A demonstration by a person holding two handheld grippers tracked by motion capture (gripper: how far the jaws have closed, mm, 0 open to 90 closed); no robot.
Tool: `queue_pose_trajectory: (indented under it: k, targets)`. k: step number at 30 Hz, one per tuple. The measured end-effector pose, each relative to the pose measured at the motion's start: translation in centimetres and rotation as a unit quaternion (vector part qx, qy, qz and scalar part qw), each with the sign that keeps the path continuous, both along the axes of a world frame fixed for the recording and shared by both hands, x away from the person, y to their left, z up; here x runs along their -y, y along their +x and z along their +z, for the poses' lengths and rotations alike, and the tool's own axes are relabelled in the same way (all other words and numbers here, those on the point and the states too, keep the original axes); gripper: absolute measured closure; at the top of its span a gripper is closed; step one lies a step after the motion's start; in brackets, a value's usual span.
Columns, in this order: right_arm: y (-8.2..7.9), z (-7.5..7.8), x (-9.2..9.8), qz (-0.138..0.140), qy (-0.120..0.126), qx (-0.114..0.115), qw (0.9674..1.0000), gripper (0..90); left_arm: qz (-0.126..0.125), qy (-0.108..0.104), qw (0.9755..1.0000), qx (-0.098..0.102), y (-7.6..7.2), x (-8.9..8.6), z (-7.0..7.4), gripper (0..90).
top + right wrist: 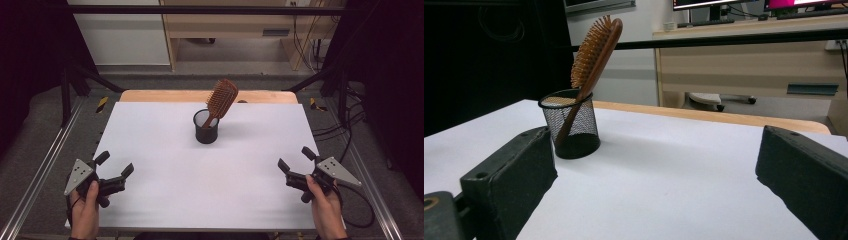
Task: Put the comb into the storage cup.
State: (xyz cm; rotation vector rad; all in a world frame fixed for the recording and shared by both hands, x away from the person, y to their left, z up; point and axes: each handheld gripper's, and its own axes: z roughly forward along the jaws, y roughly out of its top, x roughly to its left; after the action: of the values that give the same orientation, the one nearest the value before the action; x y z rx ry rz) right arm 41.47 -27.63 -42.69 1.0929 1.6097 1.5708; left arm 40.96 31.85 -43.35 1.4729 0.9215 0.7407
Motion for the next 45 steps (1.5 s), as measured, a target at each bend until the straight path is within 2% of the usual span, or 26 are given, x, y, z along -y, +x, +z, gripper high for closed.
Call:
queue_pose_trajectory:
  k: [23, 33, 45]
  targets:
    - [-0.2, -2.0, -1.3, 0.030, 0.002, -0.015, 0.9994, 2.7, -0.010, 0.004, 0.9999, 0.002, 0.0, 0.3, -0.1, 1.6]
    - [0.0, -2.5, -1.9, 0.053, 0.000, -0.014, 0.9985, 2.7, -0.020, 0.015, 0.9997, 0.008, 0.0, 0.8, -0.1, 1.6]
    - [0.7, -2.9, -3.1, 0.072, -0.018, -0.018, 0.9971, 2.6, -0.021, 0.009, 0.9997, 0.013, -0.1, 0.6, 0.0, 1.6]
